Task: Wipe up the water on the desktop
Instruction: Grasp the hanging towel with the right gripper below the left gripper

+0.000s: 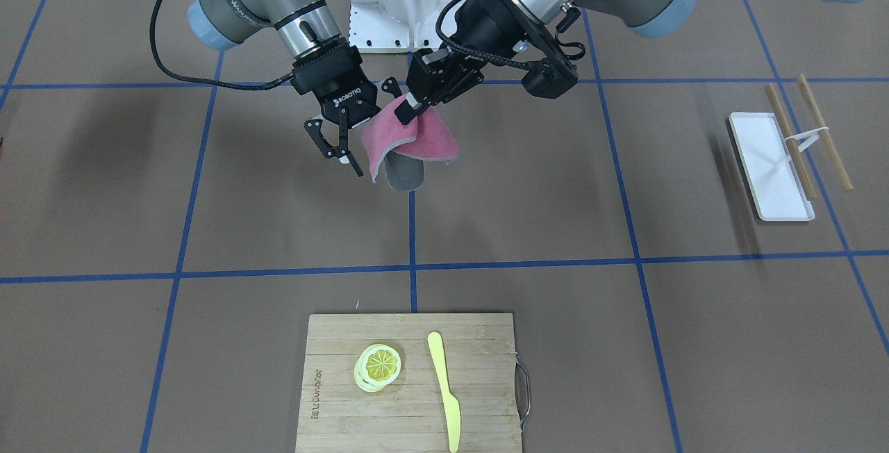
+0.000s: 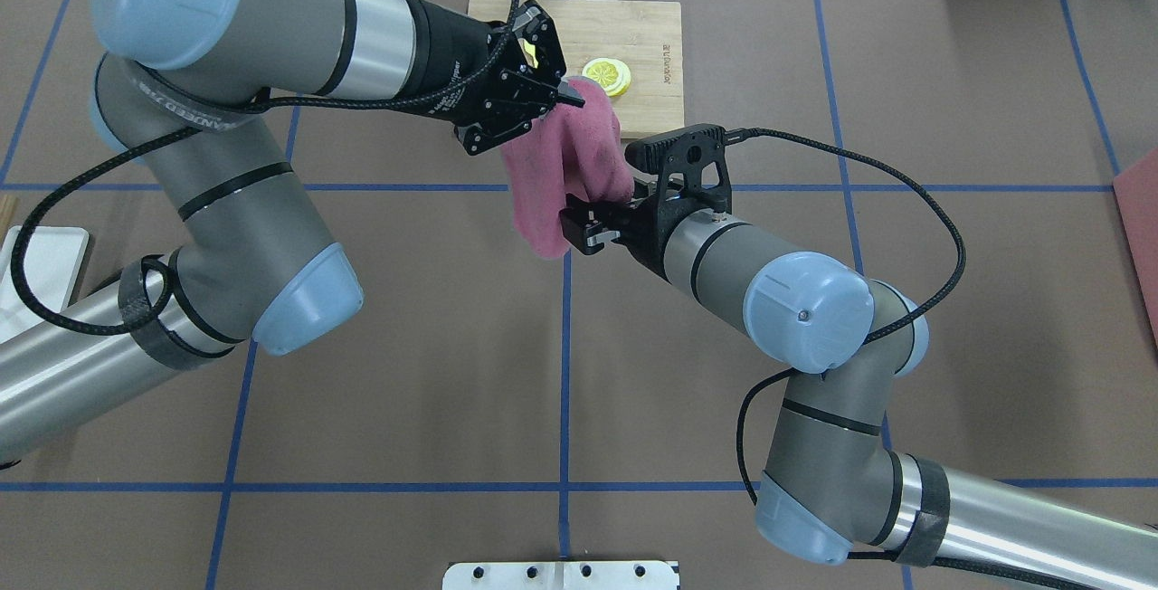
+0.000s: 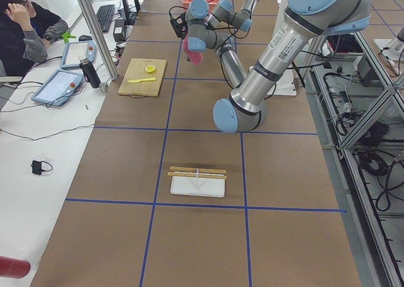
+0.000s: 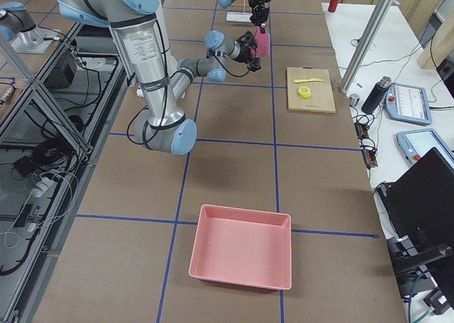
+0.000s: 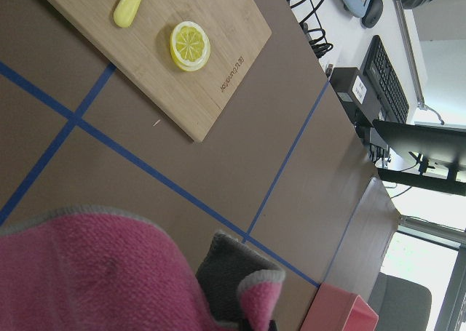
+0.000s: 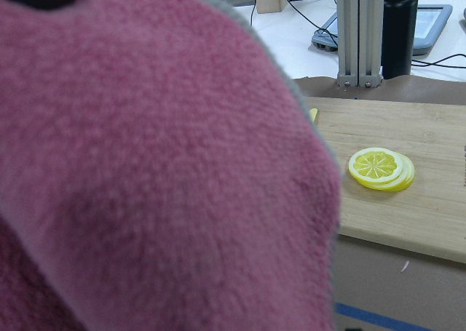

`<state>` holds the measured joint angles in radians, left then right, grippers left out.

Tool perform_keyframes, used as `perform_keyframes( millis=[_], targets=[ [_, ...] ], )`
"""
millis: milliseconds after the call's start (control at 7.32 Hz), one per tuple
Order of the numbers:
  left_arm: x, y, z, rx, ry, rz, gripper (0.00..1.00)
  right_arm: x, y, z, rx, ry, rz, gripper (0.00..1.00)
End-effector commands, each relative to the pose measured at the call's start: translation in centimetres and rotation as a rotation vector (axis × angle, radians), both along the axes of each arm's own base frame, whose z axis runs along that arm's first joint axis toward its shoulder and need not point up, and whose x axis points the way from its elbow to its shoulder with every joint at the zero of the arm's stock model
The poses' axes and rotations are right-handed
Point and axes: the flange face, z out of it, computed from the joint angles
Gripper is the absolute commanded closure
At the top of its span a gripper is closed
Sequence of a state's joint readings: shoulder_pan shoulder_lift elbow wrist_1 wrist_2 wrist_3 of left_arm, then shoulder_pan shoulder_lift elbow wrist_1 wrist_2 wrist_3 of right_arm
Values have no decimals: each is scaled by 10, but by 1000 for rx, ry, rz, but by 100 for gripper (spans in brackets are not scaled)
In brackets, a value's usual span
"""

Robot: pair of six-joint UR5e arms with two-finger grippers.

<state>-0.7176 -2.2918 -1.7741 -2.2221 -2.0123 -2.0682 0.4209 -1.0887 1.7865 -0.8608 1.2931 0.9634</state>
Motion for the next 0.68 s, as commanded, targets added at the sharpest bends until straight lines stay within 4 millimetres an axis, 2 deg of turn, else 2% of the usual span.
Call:
perform_keyframes(
  millis=[0, 137, 273, 410, 546],
  targets=[
    [8, 8, -1, 2, 4, 18, 100, 1, 0, -2, 0, -6, 1, 26],
    [7, 8, -1, 3, 5, 18, 100, 1, 1, -2, -4, -12, 1, 42],
    [7, 8, -1, 3, 5, 18, 100, 2, 0, -3, -7, -16, 3, 65],
    [7, 8, -1, 3, 5, 17, 100, 2, 0, -3, -16, -24, 5, 84],
    [8, 8, -1, 2, 4, 17, 100, 2, 1, -4, -16, -28, 4, 92]
  ],
)
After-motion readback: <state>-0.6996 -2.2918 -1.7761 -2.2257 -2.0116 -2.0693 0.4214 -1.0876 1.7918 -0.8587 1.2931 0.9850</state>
